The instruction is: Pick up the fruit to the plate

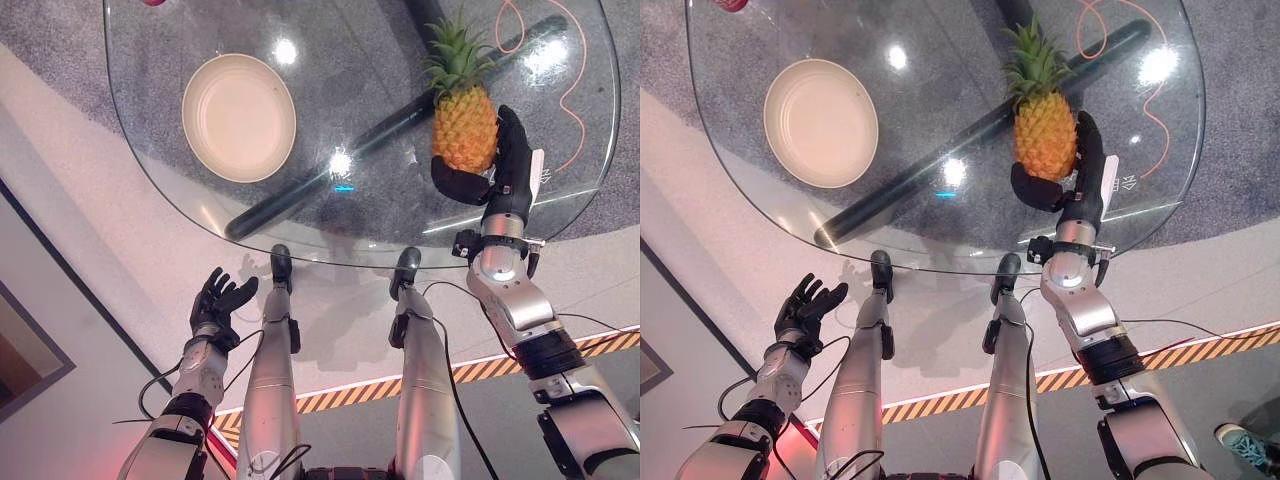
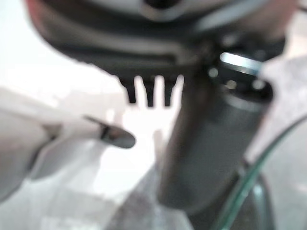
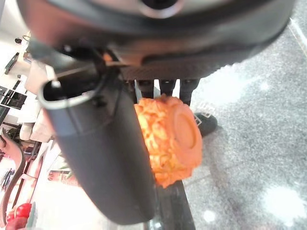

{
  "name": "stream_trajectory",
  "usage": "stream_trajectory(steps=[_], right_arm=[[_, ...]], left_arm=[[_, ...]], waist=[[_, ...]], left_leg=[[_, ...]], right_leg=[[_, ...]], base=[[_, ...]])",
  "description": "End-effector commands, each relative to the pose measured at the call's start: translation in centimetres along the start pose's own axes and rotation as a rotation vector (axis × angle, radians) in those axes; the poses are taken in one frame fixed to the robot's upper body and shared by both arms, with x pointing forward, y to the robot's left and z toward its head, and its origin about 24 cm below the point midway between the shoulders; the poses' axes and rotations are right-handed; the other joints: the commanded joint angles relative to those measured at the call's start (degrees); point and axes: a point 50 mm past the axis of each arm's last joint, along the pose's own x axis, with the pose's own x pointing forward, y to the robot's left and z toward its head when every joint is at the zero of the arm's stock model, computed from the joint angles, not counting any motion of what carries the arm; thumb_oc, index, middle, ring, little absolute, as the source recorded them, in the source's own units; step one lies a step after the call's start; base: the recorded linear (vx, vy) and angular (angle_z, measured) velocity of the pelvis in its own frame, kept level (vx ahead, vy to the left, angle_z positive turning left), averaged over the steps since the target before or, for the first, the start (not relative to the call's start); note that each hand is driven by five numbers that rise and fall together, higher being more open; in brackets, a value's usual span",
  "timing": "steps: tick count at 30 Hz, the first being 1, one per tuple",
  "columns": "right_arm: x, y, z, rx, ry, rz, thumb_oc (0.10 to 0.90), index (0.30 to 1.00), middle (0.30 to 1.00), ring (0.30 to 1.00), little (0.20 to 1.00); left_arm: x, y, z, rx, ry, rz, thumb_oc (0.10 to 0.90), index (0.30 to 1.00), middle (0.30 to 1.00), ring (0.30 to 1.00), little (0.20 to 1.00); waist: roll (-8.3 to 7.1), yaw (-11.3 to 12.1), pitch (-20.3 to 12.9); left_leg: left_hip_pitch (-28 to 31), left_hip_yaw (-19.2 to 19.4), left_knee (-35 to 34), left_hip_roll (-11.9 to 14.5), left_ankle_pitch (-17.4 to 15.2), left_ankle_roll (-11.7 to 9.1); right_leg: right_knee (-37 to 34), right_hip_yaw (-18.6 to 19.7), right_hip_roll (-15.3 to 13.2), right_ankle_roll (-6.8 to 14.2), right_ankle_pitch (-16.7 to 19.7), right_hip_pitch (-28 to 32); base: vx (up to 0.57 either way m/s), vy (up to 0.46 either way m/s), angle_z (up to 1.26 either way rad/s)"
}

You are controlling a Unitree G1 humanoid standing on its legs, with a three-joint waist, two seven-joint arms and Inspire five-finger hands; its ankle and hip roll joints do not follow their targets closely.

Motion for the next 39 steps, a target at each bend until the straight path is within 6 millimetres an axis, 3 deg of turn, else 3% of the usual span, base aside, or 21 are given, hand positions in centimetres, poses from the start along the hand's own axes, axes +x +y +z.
stream_trajectory(steps=[1, 15, 16, 17, 18, 19, 29, 36, 39], right_arm=[[0.6, -1.9, 0.7, -0.019, -0.039, -0.069, 0.800, 0.900, 0.900, 0.900, 0.900], [1.1, -1.7, 0.6, -0.066, -0.012, -0.035, 0.800, 0.900, 0.900, 0.900, 0.900], [1.2, -1.6, 0.6, -0.083, -0.010, -0.031, 0.720, 0.832, 0.832, 0.832, 0.820], [1.2, -1.6, 0.6, -0.096, -0.007, -0.030, 0.451, 0.601, 0.601, 0.601, 0.551], [1.2, -1.6, 0.6, -0.096, -0.007, -0.030, 0.451, 0.601, 0.601, 0.601, 0.551], [1.3, -1.5, 0.6, -0.113, -0.003, -0.029, 0.100, 0.300, 0.300, 0.300, 0.200], [1.6, -1.8, 1.2, -0.146, -0.029, -0.045, 0.100, 0.300, 0.300, 0.300, 0.200], [1.6, -2.0, 1.2, -0.149, -0.047, -0.076, 0.100, 0.300, 0.300, 0.300, 0.200], [1.6, -2.2, 1.4, -0.151, -0.067, -0.107, 0.100, 0.300, 0.300, 0.300, 0.200]], left_arm=[[-0.9, 2.6, -0.8, 0.051, 0.016, 0.066, 0.800, 0.900, 0.900, 0.900, 0.900], [-0.8, 2.4, -0.7, 0.049, 0.015, 0.061, 0.800, 0.900, 0.900, 0.900, 0.900], [-0.8, 2.3, -0.7, 0.048, 0.015, 0.060, 0.800, 0.900, 0.900, 0.900, 0.900], [-0.8, 2.3, -0.6, 0.048, 0.015, 0.060, 0.800, 0.900, 0.900, 0.900, 0.900], [-0.8, 2.3, -0.6, 0.048, 0.015, 0.060, 0.800, 0.900, 0.900, 0.900, 0.900], [-0.8, 2.3, -0.6, 0.048, 0.015, 0.058, 0.800, 0.900, 0.900, 0.900, 0.900], [-0.8, 2.3, -0.1, -0.006, -0.023, 0.061, 0.800, 0.900, 0.900, 0.900, 0.900], [-0.6, 1.7, 1.5, -0.146, -0.117, 0.073, 0.800, 0.900, 0.900, 0.900, 0.900], [-0.4, 2.0, 3.1, -0.276, -0.204, 0.142, 0.800, 0.900, 0.900, 0.900, 0.900]], waist=[[0.96, -0.5, -1.3], [0.95, -0.2, -1.3], [0.97, -0.2, -1.3], [0.95, -0.1, -1.3], [0.95, -0.1, -1.3], [0.94, -0.1, -1.3], [0.86, 0.1, -1.3], [1.05, 0.3, -1.3], [1.12, 0.4, -1.3]], left_leg=[[-2.7, 0.4, 5.4, -2.5, -3.7, 2.2], [-2.4, 0.5, 4.8, -2.5, -3.5, 2.2], [-2.4, 0.4, 4.8, -2.5, -3.5, 2.1], [-2.4, 0.4, 4.8, -2.5, -3.5, 2.1], [-2.4, 0.4, 4.8, -2.5, -3.5, 2.1], [-2.4, 0.5, 4.9, -2.4, -3.5, 2.1], [-1.8, 0.5, 4.0, -2.4, -3.2, 2.1], [-1.3, 0.3, 3.8, -2.5, -3.3, 2.1], [-1.1, 0.2, 4.0, -2.6, -3.5, 2.1]], right_leg=[[-2.7, -3.2, 1.6, -0.4, 0.9, 0.1], [-3.0, -3.4, 1.6, -0.4, 1.1, 0.3], [-3.0, -3.4, 1.6, -0.4, 1.1, 0.2], [-3.0, -3.4, 1.6, -0.4, 1.1, 0.2], [-3.0, -3.4, 1.6, -0.4, 1.1, 0.2], [-3.0, -3.4, 1.6, -0.4, 1.1, 0.3], [-3.4, -3.7, 1.7, -0.4, 1.2, 0.8], [-3.3, -3.7, 1.6, -0.3, 1.0, 1.2], [-3.3, -3.8, 1.5, -0.3, 0.8, 1.5]], base=[[0.00, 0.000, 0.00], [0.00, 0.001, 0.00], [0.00, 0.000, 0.00], [0.00, 0.000, 0.00], [0.00, 0.000, 0.00], [0.00, 0.000, 0.00], [0.00, 0.000, 0.00], [0.00, 0.000, 0.00], [0.00, 0.000, 0.00]])
